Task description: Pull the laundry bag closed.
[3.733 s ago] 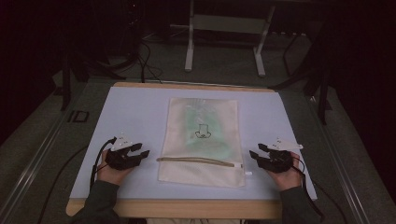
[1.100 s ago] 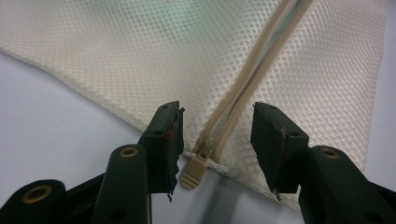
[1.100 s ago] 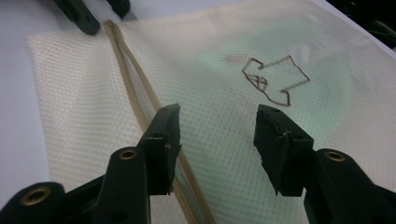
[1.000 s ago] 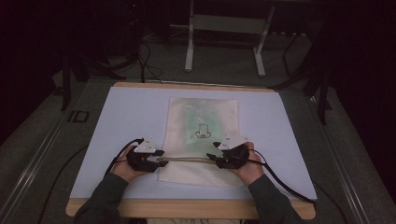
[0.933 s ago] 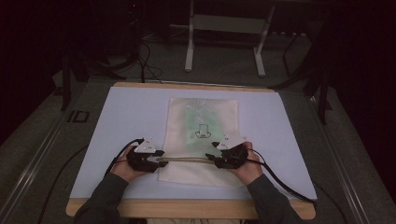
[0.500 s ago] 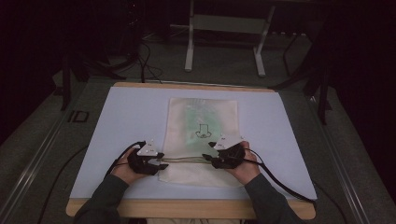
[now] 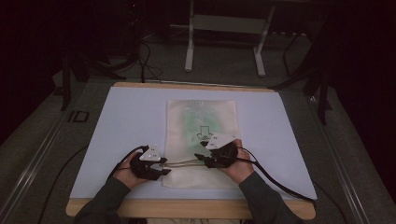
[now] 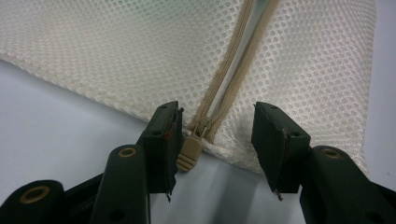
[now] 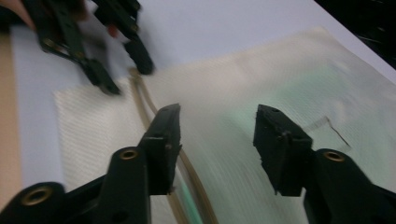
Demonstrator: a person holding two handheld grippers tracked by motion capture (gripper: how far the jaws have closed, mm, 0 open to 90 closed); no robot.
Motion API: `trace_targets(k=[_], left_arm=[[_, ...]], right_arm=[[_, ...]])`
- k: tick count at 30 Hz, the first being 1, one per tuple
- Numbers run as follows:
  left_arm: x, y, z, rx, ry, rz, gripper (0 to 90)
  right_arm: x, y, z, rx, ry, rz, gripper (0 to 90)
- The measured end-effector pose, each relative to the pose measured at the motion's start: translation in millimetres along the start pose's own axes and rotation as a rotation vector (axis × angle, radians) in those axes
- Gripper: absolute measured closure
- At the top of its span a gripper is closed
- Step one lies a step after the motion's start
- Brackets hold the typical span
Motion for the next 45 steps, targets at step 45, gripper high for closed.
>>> trace_targets(k=[45], left_arm=[[-11.5,-24.4,52.9,0.078,-0.001,0.068,39.4]], right_arm=[[-33.2,73.4,-79.8,-0.047,0.267,0.133,71.4]])
Point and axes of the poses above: each handheld gripper's, and its own axes: z roughly backward along the jaws, y roughly out of its top, x roughly to its right, the point moved 4 cm from there along -z, roughly forward along the jaws
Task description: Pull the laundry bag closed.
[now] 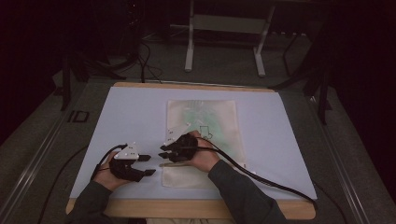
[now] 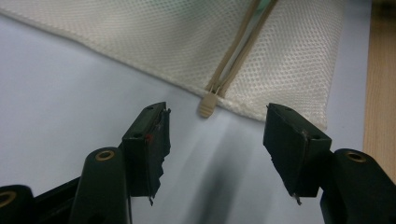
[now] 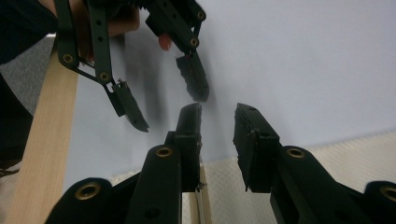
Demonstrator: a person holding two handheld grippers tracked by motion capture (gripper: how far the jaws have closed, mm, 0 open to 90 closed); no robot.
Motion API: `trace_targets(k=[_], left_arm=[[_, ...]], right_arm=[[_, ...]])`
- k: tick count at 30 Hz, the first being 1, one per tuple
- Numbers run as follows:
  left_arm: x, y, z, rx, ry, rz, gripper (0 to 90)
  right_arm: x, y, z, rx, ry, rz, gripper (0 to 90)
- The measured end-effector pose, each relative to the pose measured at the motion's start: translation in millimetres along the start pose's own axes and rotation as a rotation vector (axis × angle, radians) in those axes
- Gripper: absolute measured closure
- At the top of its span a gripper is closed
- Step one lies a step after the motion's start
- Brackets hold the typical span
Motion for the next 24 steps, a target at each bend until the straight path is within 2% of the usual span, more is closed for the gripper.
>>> trace_targets(k=[4,7,24], left_arm=[[-2.9,-4.6,6.2,0.007,0.009,0.015,39.0],[-4.2,-6.1,8.1,0.011,0.012,0.024,38.8],[-4.4,-6.7,6.3,0.002,0.009,0.02,38.0]], right_arm=[[1.6,-0.7,-12.6,-0.012,0.015,-0.003,71.4],[3.7,-6.8,-19.9,-0.043,0.017,-0.006,71.4],[-1.9,-22.3,-48.7,-0.128,0.065,0.02,71.1]])
Point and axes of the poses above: each handheld gripper's, and its own axes: z roughly backward along the jaws, y roughly out of its top, x roughly to its right, the point moved 4 cm from there along -z, roughly forward along the jaws
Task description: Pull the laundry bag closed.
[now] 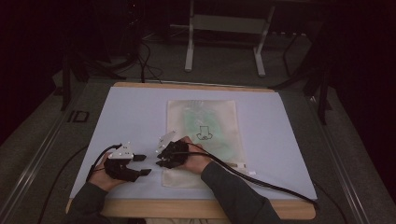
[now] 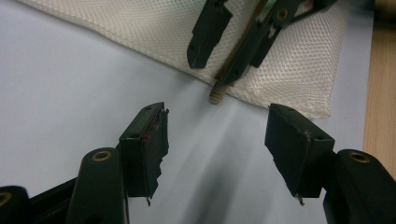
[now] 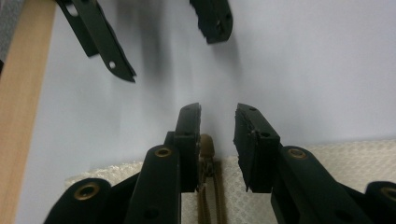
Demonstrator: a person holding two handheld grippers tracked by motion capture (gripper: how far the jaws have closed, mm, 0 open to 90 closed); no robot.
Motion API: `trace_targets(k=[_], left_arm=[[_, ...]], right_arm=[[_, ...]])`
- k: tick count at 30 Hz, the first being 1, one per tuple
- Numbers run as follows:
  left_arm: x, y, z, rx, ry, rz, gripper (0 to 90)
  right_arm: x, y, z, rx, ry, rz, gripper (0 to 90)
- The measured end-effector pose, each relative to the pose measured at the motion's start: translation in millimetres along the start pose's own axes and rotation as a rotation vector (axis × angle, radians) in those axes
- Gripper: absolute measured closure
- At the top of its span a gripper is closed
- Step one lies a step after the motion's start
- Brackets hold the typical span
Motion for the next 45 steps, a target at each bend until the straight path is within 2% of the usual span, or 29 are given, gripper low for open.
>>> trace_targets(k=[7,9,13,18,26,31,35,45], left_arm=[[0.2,0.0,-0.9,-0.001,-0.004,0.001,38.1],[0.2,0.0,-1.0,-0.003,-0.004,0.0,38.1],[0.3,-0.3,-0.5,-0.001,-0.004,-0.001,38.2],[0.2,-0.9,-0.9,-0.006,-0.007,0.0,38.4],[0.7,-0.6,-1.8,-0.009,-0.008,-0.002,38.7],[1.0,-0.5,-2.2,-0.01,-0.011,-0.003,38.9],[1.1,-0.3,-2.9,-0.01,-0.013,-0.003,38.9],[2.4,2.6,-7.4,-0.015,-0.017,-0.01,38.9]], right_arm=[[-2.4,-2.8,-7.5,-0.03,0.002,0.017,71.2],[-4.3,-1.7,-12.9,-0.066,-0.007,0.038,70.9],[-6.9,2.4,-17.9,-0.072,-0.017,0.05,71.0],[-3.5,-2.6,-16.3,-0.087,-0.015,0.033,70.5],[-4.0,-2.1,-17.0,-0.093,-0.017,0.033,72.2],[-4.3,-2.8,-16.9,-0.09,0.012,0.008,79.0],[-2.4,-3.4,-15.9,-0.089,0.012,-0.009,80.5],[-1.8,-1.4,-3.9,-0.039,0.021,-0.03,80.6]])
Point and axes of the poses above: each handheld gripper's, and its own axes: z roughly backward along the jaws, y roughly out of its top, x roughly to its right, the point moved 4 cm from there along -z, roughly forward along the jaws
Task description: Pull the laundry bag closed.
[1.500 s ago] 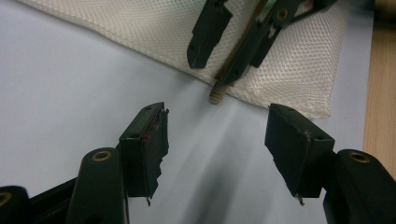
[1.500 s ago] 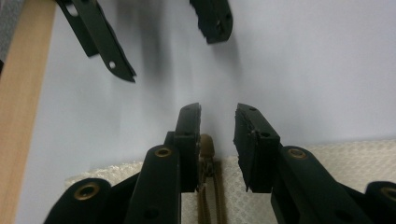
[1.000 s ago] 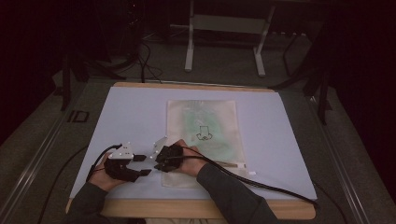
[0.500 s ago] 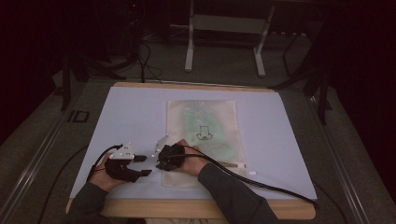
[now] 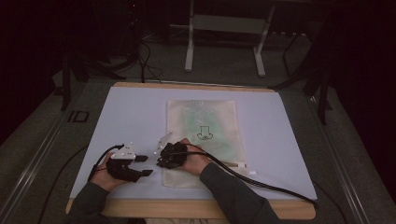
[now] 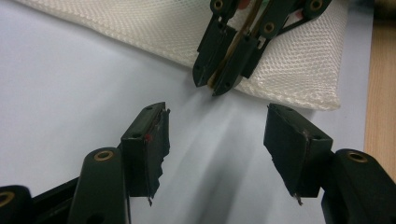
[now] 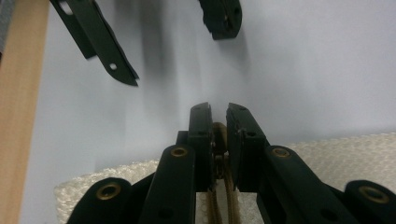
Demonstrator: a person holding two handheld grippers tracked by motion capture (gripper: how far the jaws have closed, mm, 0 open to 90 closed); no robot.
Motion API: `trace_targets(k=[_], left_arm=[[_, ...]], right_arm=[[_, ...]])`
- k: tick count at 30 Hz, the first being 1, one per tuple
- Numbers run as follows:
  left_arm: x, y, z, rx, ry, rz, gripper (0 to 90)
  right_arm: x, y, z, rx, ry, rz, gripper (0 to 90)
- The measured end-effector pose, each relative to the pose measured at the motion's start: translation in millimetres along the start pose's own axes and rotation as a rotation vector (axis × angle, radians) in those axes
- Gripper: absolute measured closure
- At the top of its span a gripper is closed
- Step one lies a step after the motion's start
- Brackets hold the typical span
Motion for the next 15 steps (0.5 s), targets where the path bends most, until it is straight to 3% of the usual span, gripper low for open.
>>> trace_targets(k=[15], left_arm=[[1.7,10.8,-22.6,-0.03,-0.022,-0.026,37.7]], right_arm=[[0.3,-4.9,7.0,0.032,0.012,-0.028,80.7]])
Point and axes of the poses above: each handheld gripper's, and its own axes: z roughly backward along the jaws, y roughly out of its top, x roughly to its right, the point moved 4 cm from there along -z, roughly forward along the jaws
